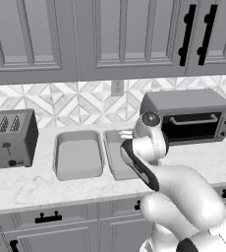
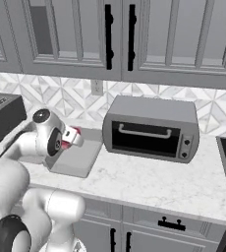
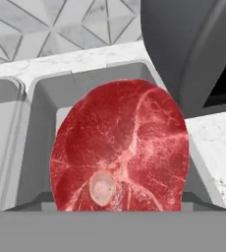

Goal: Place one lemon and one steak in each tupperware on the nearby counter, to pack two identical lunches.

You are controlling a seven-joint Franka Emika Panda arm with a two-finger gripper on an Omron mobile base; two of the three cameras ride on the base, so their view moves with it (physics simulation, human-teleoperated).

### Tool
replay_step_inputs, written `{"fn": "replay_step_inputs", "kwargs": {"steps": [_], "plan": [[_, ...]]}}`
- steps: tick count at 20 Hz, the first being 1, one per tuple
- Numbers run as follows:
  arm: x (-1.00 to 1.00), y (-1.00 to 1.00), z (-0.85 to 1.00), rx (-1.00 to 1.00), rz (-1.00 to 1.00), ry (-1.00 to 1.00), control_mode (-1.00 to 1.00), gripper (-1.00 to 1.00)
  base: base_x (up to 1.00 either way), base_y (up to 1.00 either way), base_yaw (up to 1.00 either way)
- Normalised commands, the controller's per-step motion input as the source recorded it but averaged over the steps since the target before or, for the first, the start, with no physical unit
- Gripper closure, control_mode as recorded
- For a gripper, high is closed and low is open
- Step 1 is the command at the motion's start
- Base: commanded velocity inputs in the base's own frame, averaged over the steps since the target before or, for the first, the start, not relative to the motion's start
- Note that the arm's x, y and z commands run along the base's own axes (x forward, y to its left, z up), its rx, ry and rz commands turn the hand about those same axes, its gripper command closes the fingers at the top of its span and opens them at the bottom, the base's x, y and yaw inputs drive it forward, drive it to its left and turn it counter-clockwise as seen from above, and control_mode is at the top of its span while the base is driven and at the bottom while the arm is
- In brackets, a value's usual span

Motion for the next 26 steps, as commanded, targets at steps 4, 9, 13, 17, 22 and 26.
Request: {"fn": "replay_step_inputs", "kwargs": {"steps": [4, 9, 13, 17, 22, 26], "plan": [[0.99, 0.00, -0.81, -0.02, -0.05, 0.14, -1.00, 1.00, 0.00, 0.00, 0.00], [0.97, 0.00, -0.73, 0.00, -0.03, 0.22, -1.00, -1.00, 0.00, 0.00, 0.00], [0.20, 0.00, -0.03, 0.00, 0.00, 0.00, -1.00, -1.00, 0.00, 0.00, 0.00], [0.00, 0.00, 0.11, 0.00, -0.05, 0.00, -1.00, -1.00, 0.00, 0.00, 0.00], [-0.04, 0.00, 0.87, 0.01, -0.07, 0.00, -1.00, -1.00, 0.00, 0.00, 0.00], [-0.53, 0.06, 1.00, 0.00, -0.01, -0.01, -1.00, -1.00, 0.00, 0.00, 0.00]]}}
